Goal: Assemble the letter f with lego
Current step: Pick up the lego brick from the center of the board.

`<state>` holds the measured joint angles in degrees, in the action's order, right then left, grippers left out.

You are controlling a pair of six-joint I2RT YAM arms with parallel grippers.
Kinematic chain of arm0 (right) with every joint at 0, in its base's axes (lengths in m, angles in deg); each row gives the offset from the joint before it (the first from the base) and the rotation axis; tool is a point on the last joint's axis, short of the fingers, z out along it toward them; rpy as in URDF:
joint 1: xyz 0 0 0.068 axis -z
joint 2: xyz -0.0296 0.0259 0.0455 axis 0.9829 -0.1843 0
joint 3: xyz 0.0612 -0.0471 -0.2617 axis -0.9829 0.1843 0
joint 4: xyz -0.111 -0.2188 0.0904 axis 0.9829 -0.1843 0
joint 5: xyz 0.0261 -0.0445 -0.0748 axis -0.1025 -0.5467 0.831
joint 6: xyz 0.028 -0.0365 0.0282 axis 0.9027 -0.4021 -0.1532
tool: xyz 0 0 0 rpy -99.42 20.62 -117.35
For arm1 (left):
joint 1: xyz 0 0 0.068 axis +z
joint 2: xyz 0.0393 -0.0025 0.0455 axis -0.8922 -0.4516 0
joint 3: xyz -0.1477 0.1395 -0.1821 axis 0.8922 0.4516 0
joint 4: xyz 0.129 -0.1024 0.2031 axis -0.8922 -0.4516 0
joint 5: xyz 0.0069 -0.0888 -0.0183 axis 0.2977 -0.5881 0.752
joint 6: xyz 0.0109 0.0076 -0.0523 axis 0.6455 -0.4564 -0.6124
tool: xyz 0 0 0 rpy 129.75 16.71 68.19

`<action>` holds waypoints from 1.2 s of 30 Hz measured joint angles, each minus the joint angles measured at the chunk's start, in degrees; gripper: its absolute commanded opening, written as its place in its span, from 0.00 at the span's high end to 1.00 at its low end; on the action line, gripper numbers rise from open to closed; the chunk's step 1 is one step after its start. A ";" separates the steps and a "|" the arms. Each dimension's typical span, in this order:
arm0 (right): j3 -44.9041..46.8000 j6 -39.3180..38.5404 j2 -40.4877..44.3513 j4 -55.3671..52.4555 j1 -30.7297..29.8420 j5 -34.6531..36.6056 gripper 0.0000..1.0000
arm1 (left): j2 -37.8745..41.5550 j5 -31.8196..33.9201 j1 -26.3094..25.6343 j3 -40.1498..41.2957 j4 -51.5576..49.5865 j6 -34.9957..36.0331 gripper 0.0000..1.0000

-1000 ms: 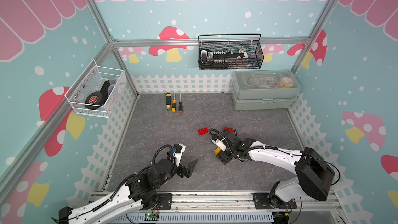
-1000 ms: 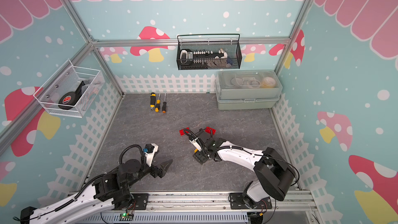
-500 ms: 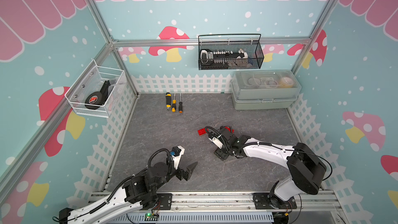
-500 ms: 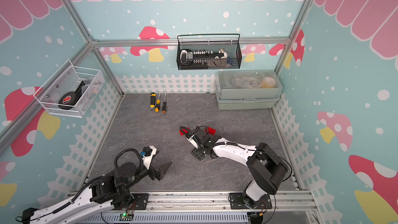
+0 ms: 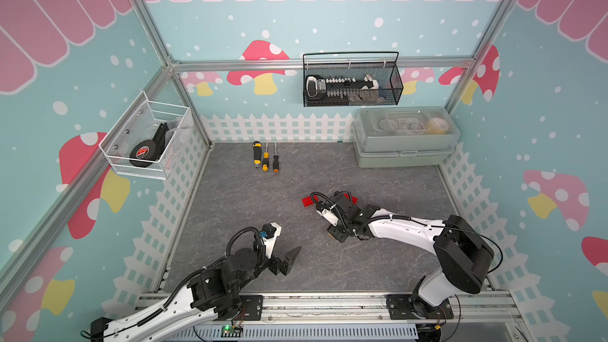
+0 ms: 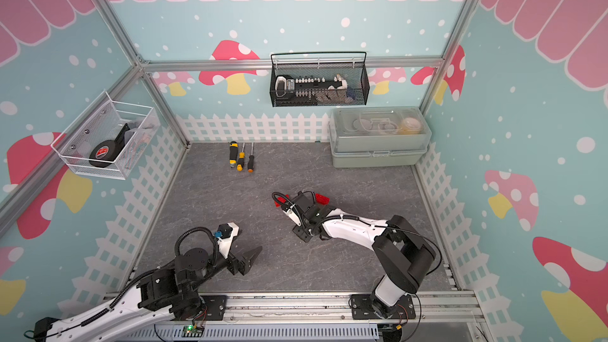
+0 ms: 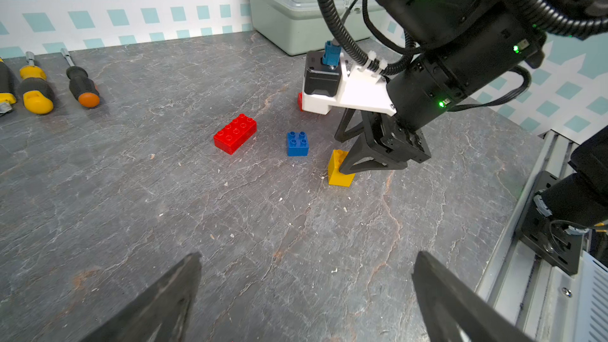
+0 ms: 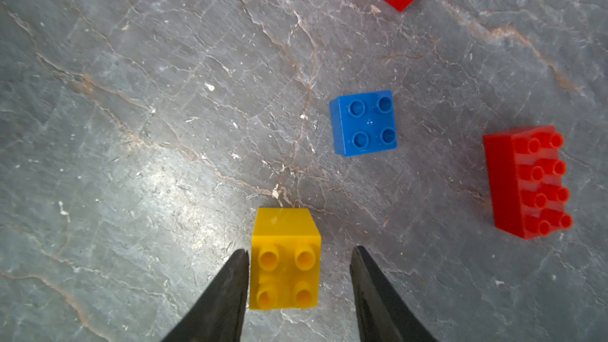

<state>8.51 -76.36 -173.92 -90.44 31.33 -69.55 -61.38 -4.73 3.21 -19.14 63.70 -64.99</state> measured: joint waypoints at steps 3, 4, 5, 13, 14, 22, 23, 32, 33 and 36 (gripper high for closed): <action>0.00 0.00 0.00 0.00 0.00 -0.17 0.53 | 0.00 0.00 0.00 0.00 0.00 0.00 0.01; 0.00 0.00 0.00 0.00 0.00 -0.26 0.54 | 0.00 0.00 0.00 0.00 0.00 0.00 0.01; 0.00 0.00 0.00 0.00 0.00 -0.37 0.54 | 0.00 0.00 0.00 0.00 0.00 0.00 0.01; 0.00 0.00 -1.51 -0.42 0.00 -1.62 0.55 | 0.00 0.00 0.00 0.02 0.00 0.00 0.01; 0.00 -0.02 -1.77 -0.59 0.00 -1.75 0.55 | 0.00 0.00 0.00 0.02 0.00 0.00 0.01; -0.04 0.15 -2.19 -1.53 0.00 -1.99 0.65 | 0.00 0.00 0.00 0.02 0.00 0.02 0.01; -0.11 0.17 -2.19 -1.66 0.00 -1.99 0.66 | 0.00 0.00 0.00 0.02 0.00 0.02 0.01; -5.49 3.19 -2.16 -6.95 0.00 0.39 0.73 | 0.00 0.02 0.00 0.07 0.00 0.15 0.01; -6.84 4.11 -2.16 -7.78 0.00 1.14 0.74 | 0.00 0.02 0.00 0.07 0.02 0.15 0.01; -12.37 7.85 -2.16 -10.12 0.00 5.01 0.74 | 0.00 0.02 0.00 0.07 0.02 0.17 0.01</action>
<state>-3.86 -68.51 -176.08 -100.56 31.33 -64.54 -61.38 -4.71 3.21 -19.08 63.72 -64.82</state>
